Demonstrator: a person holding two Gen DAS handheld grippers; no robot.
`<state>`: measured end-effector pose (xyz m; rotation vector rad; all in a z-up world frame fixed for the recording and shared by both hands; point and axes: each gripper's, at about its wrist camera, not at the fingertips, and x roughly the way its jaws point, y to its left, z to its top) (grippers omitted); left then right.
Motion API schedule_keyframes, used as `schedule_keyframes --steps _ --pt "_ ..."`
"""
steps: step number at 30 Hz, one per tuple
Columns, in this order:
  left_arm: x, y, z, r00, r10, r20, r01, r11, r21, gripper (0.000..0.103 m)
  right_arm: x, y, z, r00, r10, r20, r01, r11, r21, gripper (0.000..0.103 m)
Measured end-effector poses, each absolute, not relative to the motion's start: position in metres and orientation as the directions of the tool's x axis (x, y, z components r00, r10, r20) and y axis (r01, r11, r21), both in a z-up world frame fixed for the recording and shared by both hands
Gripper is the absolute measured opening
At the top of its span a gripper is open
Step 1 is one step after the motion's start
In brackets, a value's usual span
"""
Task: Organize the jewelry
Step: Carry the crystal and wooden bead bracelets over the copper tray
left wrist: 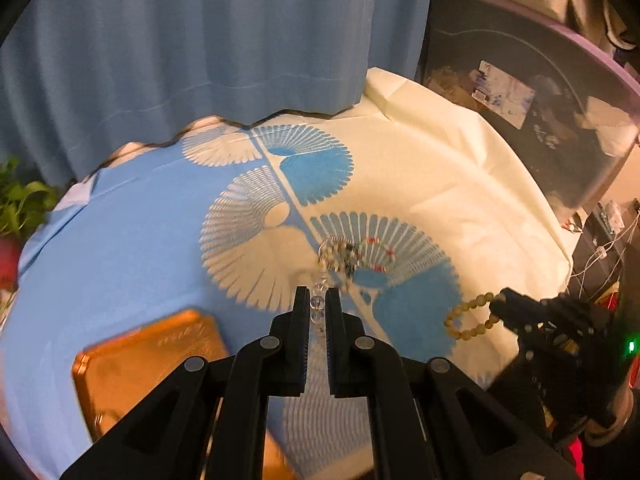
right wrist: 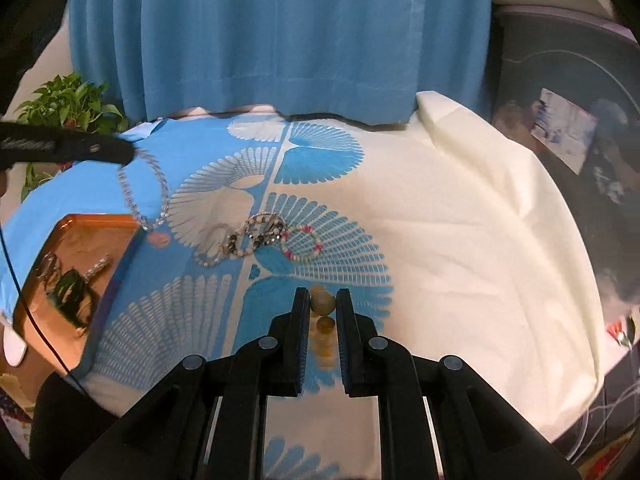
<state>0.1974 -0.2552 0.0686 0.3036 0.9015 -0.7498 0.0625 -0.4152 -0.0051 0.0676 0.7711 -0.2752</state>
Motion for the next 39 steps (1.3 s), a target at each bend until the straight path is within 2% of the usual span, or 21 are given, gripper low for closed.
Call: schedule_keyframes --steps 10,20,31,39 --pt "0.092 -0.167 0.080 0.416 -0.480 -0.772 0.671 0.736 -0.096 0.005 -0.020 -0.362 0.011 0.693 -0.198 -0.693 0.253 0.967 -0.023 0.014" --pt "-0.003 -0.099 0.074 0.426 -0.497 -0.756 0.655 0.746 -0.122 0.005 -0.097 -0.272 0.031 0.743 -0.114 -0.660 0.116 0.992 -0.041 0.014" --pt "-0.052 -0.057 0.055 0.430 -0.494 -0.756 0.613 0.774 -0.157 0.005 -0.142 -0.199 0.024 0.731 -0.012 -0.683 -0.030 0.998 -0.049 0.014" --pt "-0.062 -0.045 0.052 0.447 -0.485 -0.752 0.593 0.790 -0.157 0.005 -0.148 -0.181 0.021 0.717 0.003 -0.697 -0.072 0.995 -0.069 0.014"
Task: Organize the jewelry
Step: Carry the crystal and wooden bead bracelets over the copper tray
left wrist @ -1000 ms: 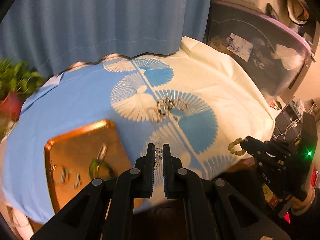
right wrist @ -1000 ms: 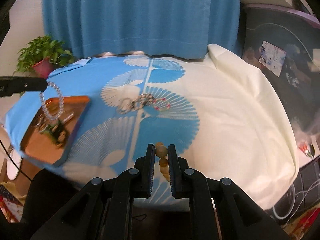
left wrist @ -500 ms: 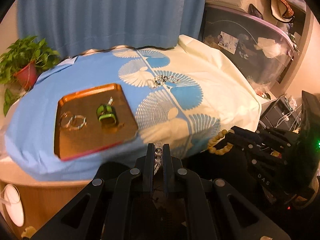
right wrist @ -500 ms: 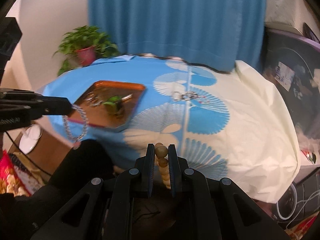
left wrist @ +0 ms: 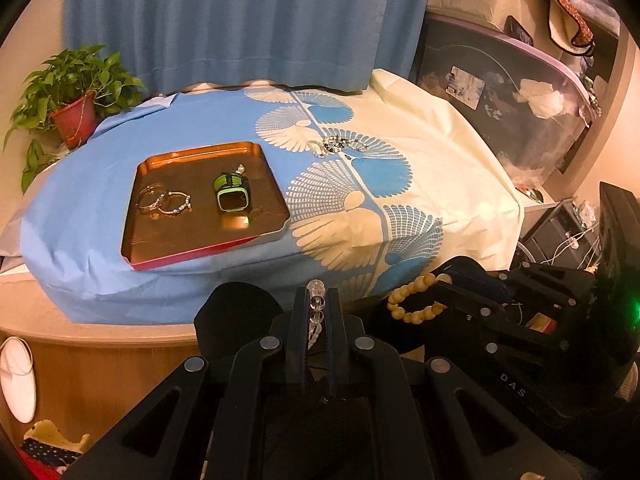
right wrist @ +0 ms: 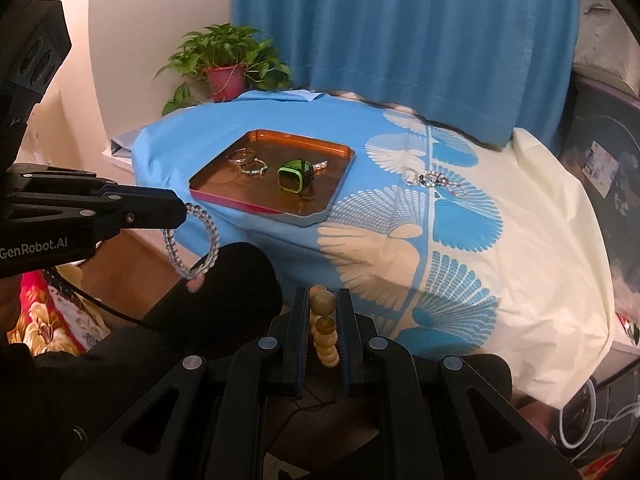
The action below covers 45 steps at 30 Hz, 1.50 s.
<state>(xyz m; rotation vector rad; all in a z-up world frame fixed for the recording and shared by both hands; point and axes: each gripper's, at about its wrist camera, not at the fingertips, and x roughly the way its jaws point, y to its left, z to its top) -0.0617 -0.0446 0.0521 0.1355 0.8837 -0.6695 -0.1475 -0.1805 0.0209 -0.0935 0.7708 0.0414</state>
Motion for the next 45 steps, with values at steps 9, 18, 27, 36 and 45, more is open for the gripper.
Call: schedule_keyframes --steps 9,18,27,36,45 --pt "-0.060 -0.043 0.051 0.445 -0.487 -0.751 0.589 0.791 -0.164 0.005 -0.143 -0.176 0.020 0.705 -0.001 -0.709 -0.078 0.994 -0.078 0.014" --pt "-0.048 -0.039 0.044 0.425 -0.491 -0.761 0.579 0.793 -0.188 0.005 -0.132 -0.171 0.015 0.683 -0.006 -0.731 -0.085 0.993 -0.087 0.014" --pt "-0.028 -0.031 0.036 0.417 -0.492 -0.764 0.557 0.803 -0.213 0.005 -0.114 -0.167 0.007 0.660 -0.007 -0.751 -0.096 0.991 -0.094 0.014" --pt "0.016 -0.010 0.037 0.449 -0.472 -0.758 0.501 0.836 -0.224 0.005 -0.079 -0.165 0.004 0.649 -0.013 -0.761 -0.102 0.989 -0.103 0.014" --pt "0.070 0.003 0.039 0.496 -0.439 -0.750 0.448 0.869 -0.212 0.005 -0.013 -0.158 0.015 0.677 0.003 -0.736 -0.122 0.987 -0.109 0.014"
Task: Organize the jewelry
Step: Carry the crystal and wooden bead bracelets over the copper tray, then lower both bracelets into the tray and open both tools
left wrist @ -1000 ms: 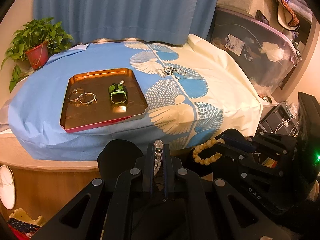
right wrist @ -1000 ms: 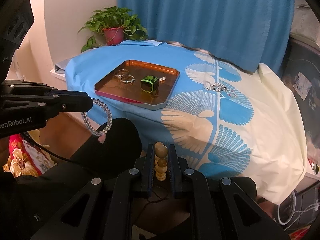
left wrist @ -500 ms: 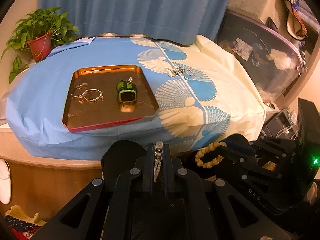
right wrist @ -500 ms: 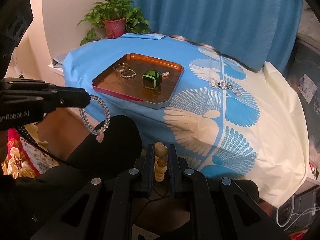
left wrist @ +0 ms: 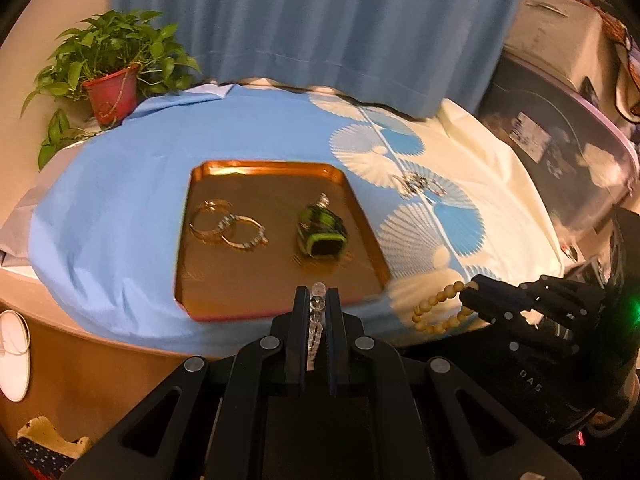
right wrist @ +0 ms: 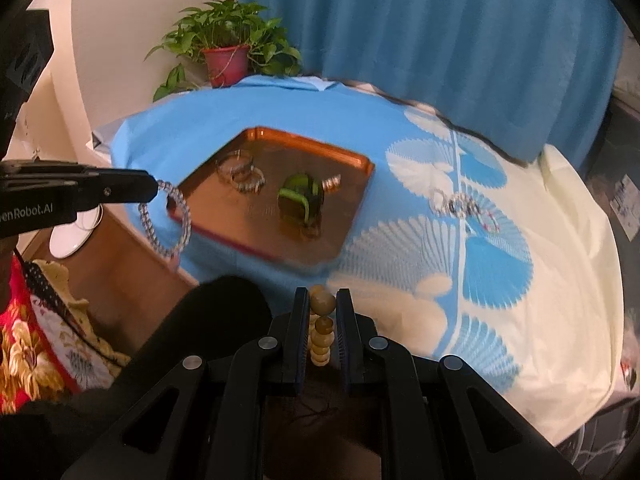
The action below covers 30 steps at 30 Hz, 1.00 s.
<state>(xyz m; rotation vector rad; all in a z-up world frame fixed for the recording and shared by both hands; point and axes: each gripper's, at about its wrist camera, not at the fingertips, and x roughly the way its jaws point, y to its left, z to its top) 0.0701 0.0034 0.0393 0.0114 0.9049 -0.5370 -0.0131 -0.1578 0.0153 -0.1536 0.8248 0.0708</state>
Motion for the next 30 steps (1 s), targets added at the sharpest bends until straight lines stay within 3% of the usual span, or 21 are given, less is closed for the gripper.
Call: schedule_keyframes --steps 14,28,30 --pt "0.181 -0.016 0.032 0.528 -0.414 -0.741 0.430 0.883 -0.188 0.005 0.112 -0.165 0.015 0.706 0.023 -0.708 -0.128 0.987 -0.096 0.014" --pt "0.273 -0.042 -0.013 0.525 -0.346 -0.777 0.393 0.909 -0.140 0.006 0.224 -0.172 -0.016 0.713 0.045 -0.700 -0.138 0.987 -0.078 0.014" --pt "0.278 -0.042 -0.019 0.550 -0.305 -0.778 0.376 0.922 -0.096 0.018 0.229 -0.172 -0.025 0.706 0.050 -0.707 -0.142 0.987 -0.072 0.015"
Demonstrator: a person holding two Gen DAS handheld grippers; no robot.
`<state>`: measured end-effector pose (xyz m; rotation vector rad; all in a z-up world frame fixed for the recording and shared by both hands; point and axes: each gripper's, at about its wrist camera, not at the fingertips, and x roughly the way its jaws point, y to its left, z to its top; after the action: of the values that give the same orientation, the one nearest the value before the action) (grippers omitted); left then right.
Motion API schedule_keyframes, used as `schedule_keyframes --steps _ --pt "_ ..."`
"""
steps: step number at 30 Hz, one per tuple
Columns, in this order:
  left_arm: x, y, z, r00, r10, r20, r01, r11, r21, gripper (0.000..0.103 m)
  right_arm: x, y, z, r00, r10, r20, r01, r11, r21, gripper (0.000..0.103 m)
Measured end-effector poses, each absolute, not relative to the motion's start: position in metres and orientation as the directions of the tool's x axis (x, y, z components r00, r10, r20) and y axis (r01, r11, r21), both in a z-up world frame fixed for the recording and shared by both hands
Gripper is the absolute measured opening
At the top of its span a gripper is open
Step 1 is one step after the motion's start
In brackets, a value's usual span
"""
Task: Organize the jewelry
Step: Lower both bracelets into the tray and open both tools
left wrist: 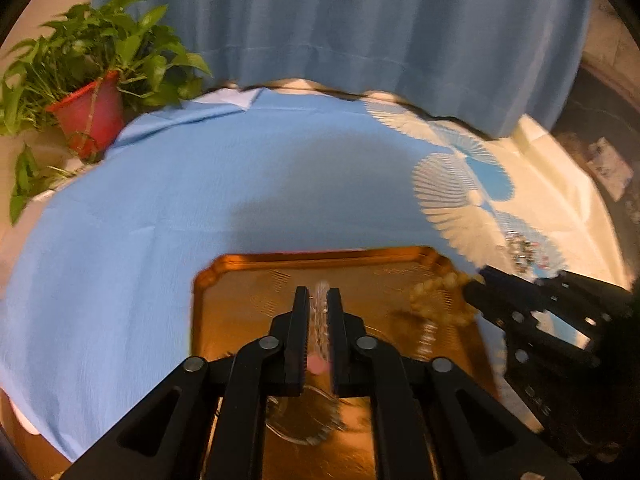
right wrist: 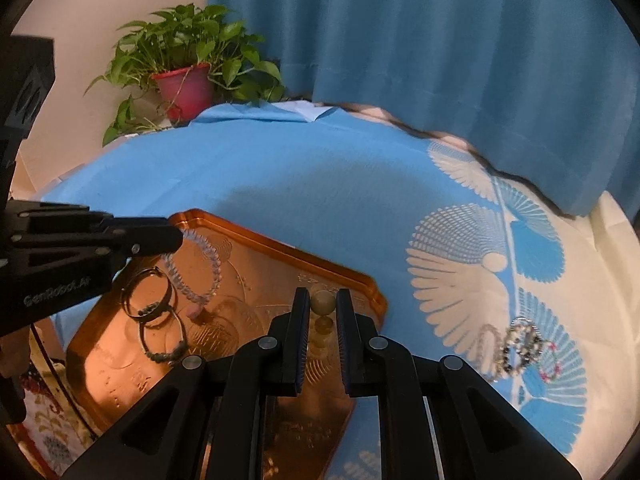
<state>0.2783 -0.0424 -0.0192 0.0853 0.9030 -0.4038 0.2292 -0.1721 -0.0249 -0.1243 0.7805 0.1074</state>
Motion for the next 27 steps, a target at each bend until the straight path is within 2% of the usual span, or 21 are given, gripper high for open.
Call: schedule_keyframes --steps 1,2,3,4,5,12,15,18,27 --pt "0.278 -0.042 -0.022 0.549 -0.292 -0.783 0.370 0.925 -0.085 0.050 0.232 -0.171 -0.030 0.695 0.049 -0.717 -0.143 0.987 -0.072 0.016" --pt "0.277 -0.040 -0.025 0.548 -0.270 -0.792 0.349 0.934 -0.078 0.087 0.233 -0.171 -0.034 0.685 0.042 -0.727 -0.143 0.987 -0.078 0.025" --pt "0.275 -0.037 -0.026 0.556 -0.258 -0.790 0.328 0.941 -0.077 0.096 0.234 -0.171 -0.038 0.669 0.027 -0.742 -0.136 0.987 -0.087 0.048" --pt "0.270 -0.032 -0.025 0.572 -0.249 -0.781 0.303 0.950 -0.081 0.101 0.233 -0.171 -0.042 0.659 0.018 -0.752 -0.129 0.988 -0.090 0.061" --pt "0.262 -0.027 -0.025 0.585 -0.243 -0.774 0.283 0.955 -0.086 0.101 0.229 -0.173 -0.043 0.658 0.013 -0.753 -0.120 0.989 -0.087 0.072" --pt "0.189 0.001 -0.020 0.595 -0.177 -0.784 0.208 0.976 -0.063 0.101 0.153 -0.182 -0.034 0.647 -0.009 -0.762 -0.081 0.993 -0.081 0.072" --pt "0.152 0.008 -0.018 0.562 -0.188 -0.805 0.192 0.977 -0.095 0.100 0.106 -0.185 -0.026 0.650 -0.017 -0.760 -0.046 0.997 -0.062 0.072" --pt "0.119 0.006 -0.010 0.549 -0.208 -0.809 0.195 0.974 -0.119 0.100 0.064 -0.189 -0.018 0.650 -0.010 -0.760 -0.023 0.999 -0.033 0.072" --pt "0.032 -0.017 0.032 0.607 -0.227 -0.762 0.281 0.958 -0.061 0.101 -0.031 -0.187 0.011 0.711 -0.023 -0.702 0.020 1.000 -0.013 0.073"
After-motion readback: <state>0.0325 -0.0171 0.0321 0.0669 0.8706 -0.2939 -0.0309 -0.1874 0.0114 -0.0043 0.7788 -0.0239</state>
